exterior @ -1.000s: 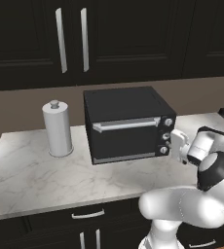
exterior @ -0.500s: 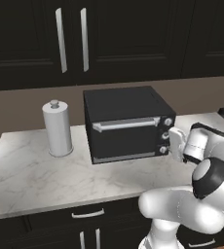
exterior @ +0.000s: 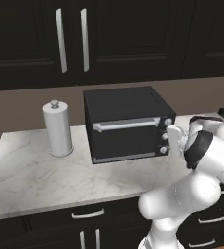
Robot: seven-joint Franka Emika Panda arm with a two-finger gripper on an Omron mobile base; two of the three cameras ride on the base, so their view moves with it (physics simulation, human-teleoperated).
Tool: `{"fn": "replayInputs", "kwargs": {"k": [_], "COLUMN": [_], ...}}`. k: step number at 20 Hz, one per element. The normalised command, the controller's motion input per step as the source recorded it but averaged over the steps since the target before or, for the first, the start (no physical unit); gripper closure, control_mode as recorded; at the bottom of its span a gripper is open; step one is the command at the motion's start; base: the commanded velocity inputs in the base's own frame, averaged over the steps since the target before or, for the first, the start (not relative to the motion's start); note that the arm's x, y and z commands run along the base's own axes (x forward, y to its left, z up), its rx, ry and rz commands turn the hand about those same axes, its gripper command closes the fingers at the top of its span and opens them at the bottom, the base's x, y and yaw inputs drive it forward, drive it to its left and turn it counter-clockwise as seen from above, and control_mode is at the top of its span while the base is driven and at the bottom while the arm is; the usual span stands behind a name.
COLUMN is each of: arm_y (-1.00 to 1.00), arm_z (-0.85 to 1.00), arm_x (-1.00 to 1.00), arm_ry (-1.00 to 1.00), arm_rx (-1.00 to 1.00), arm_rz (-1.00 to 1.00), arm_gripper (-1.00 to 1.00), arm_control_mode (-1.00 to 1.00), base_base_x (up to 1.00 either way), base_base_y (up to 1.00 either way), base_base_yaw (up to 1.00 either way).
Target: Pull the toaster oven rack outwards. Pick up the baguette from the plate and place it on the toaster oven rack. Close the toaster oven door fully and set the temperature to the lowest setting.
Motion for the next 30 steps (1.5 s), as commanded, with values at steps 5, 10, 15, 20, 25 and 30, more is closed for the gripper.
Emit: {"fn": "replayInputs", "kwargs": {"k": [5, 10, 15, 20, 25, 30], "arm_y": [0.0, 0.07, 0.27, 0.26, 0.25, 0.4], "arm_z": [0.21, 0.12, 0.07, 0.15, 0.16, 0.14], "arm_x": [0.38, 0.01, 0.0, 0.0, 0.0, -0.13], "arm_ry": [0.01, 0.0, -0.05, -0.14, -0.39, -0.64], "arm_rx": [-0.03, -0.07, -0.07, -0.14, -0.35, -0.51], "arm_rz": [-0.03, -0.03, -0.03, -0.01, -0.03, -0.08], "arm_gripper": [1.0, 1.0, 1.0, 1.0, 1.0, 1.0], "arm_control_mode": [-1.0, -1.0, -1.0, -1.0, -1.0, -1.0], "base_base_x": [0.0, 0.0, 0.0, 0.0, 0.0, 0.0], "base_base_y": [0.0, 0.0, 0.0, 0.0, 0.0, 0.0], "base_base_yaw": [0.0, 0.0, 0.0, 0.0, 0.0, 0.0]}}
